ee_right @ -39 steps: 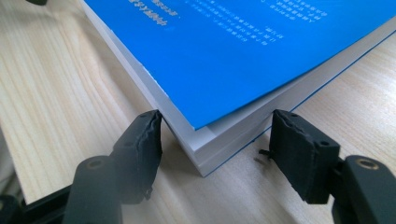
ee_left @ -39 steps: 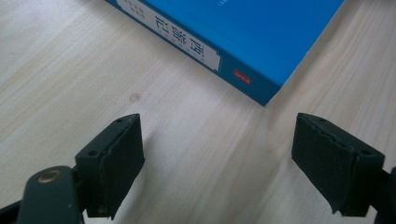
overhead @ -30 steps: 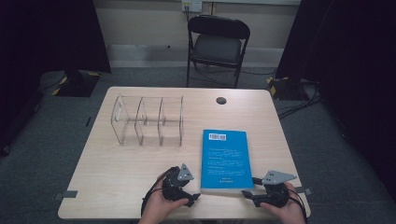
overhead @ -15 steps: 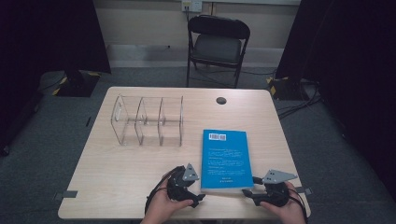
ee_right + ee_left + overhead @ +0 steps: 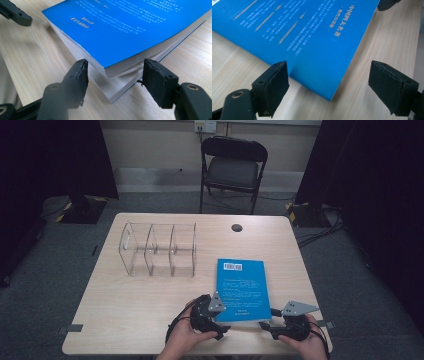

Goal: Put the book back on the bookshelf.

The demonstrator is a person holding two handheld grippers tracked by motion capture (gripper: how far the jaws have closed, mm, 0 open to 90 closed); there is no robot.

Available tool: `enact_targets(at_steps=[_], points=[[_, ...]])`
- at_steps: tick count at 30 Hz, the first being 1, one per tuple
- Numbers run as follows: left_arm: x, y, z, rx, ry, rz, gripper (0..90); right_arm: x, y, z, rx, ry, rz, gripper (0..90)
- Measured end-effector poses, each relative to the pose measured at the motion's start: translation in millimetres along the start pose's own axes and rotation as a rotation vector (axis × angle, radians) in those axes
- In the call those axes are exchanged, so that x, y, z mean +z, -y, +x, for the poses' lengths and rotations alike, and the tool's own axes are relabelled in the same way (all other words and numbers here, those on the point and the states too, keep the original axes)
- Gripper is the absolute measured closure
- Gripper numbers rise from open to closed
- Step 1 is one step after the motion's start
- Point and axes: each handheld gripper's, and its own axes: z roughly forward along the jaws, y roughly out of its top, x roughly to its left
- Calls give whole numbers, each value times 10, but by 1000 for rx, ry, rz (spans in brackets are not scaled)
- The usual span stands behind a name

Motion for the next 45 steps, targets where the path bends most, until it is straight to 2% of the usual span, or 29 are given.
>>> enact_targets(at_steps=[5,11,15,18,24,29,30,31,33,43,45], points=[[85,-70,0,28,-5,-2,158,-14,-24,8,-3,0,-13,377],[148,-121,3,30,-1,-8,150,-16,-30,10,2,1,-16,377],[182,-149,-17,44,-1,3,108,-21,-50,6,24,-2,-29,378],[221,-176,-41,44,3,5,80,-24,-65,13,21,4,-30,379],[312,-231,-84,67,-27,10,32,-31,-96,17,34,10,-39,380],[350,-259,-93,62,-37,4,19,-30,-98,15,43,5,-45,380],[349,-270,-93,74,-38,18,19,-31,-100,15,43,5,-46,380],[370,-275,-99,70,-40,1,19,-32,-103,16,50,2,-49,380],[400,-303,-112,83,-48,10,19,-34,-111,19,52,4,-59,381],[474,-379,-147,87,-73,15,26,-34,-136,20,58,5,-65,382],[488,-388,-152,75,-75,11,32,-33,-131,22,65,7,-64,382]])
